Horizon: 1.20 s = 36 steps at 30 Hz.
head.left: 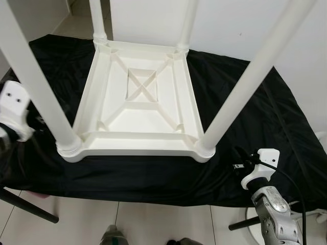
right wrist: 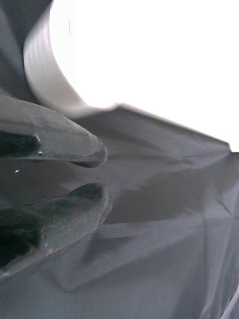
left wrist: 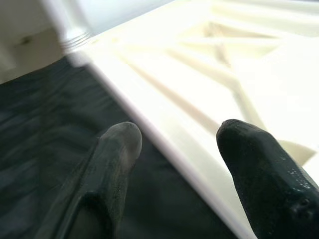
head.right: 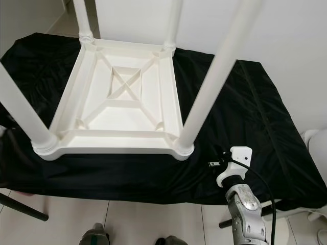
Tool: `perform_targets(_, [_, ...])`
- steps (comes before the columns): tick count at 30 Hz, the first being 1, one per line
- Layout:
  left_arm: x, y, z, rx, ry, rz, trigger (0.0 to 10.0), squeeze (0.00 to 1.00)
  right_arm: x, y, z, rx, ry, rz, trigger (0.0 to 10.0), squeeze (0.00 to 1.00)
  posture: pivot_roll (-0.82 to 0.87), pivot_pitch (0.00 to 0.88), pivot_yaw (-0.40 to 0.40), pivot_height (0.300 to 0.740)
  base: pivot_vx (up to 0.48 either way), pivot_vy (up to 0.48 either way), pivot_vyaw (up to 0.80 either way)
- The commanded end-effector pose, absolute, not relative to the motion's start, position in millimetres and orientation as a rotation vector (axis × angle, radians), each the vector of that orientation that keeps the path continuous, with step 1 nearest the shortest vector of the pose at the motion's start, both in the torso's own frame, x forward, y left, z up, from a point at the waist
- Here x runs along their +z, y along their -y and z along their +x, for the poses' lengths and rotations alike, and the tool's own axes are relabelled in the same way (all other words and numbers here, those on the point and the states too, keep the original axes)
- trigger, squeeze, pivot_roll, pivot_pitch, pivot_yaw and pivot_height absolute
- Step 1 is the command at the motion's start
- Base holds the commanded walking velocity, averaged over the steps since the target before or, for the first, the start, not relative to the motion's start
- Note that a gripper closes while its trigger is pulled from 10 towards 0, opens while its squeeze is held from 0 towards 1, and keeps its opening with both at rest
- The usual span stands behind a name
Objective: Building children table
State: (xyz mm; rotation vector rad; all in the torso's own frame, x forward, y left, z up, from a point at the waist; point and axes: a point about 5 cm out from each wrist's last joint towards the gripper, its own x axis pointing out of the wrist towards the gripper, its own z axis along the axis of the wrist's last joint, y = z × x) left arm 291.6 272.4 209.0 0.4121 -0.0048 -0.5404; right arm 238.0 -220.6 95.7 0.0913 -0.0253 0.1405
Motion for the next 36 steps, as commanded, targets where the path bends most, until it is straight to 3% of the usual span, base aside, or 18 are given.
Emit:
perform_targets(1, [206, -239, 285, -0.772, 0.011, 0.38, 10.0, 0.0, 102, 228, 232, 0.172, 0.042, 0.117, 10.0, 0.0, 0.18, 0.076, -0.057, 0.74, 0.0, 0.0, 0.0])
perform_targets(13, [213, -179, 273, -1.023, 0.107, 0.266, 10.0, 0.0, 100, 233, 209, 0.227, -0.022, 0.067, 10.0, 0.0, 0.14, 0.069, -0.048, 0.74, 0.0, 0.0, 0.0])
perform_targets(16, [211, -162, 267, -1.089, 0.117, 0.243, 10.0, 0.0, 103, 232, 215, 0.192, 0.002, 0.056, 10.0, 0.0, 0.13, 0.064, -0.047, 0.74, 0.0, 0.0, 0.0])
perform_targets(29, [221, -144, 255, -1.147, 0.15, 0.187, 10.0, 0.0, 124, 254, 244, 0.128, 0.072, 0.024, 10.0, 0.0, 0.13, 0.046, -0.052, 0.74, 0.0, 0.0, 0.0])
perform_targets(32, [224, -138, 249, -1.179, 0.163, 0.183, 10.0, 0.0, 138, 276, 265, 0.048, 0.103, -0.014, 10.0, 0.0, 0.14, 0.039, -0.072, 0.74, 0.0, 0.0, 0.0])
perform_targets(36, [226, -136, 245, -1.2, 0.172, 0.176, 10.0, 0.0, 142, 282, 271, 0.026, 0.112, -0.021, 10.0, 0.0, 0.14, 0.039, -0.076, 0.74, 0.0, 0.0, 0.0])
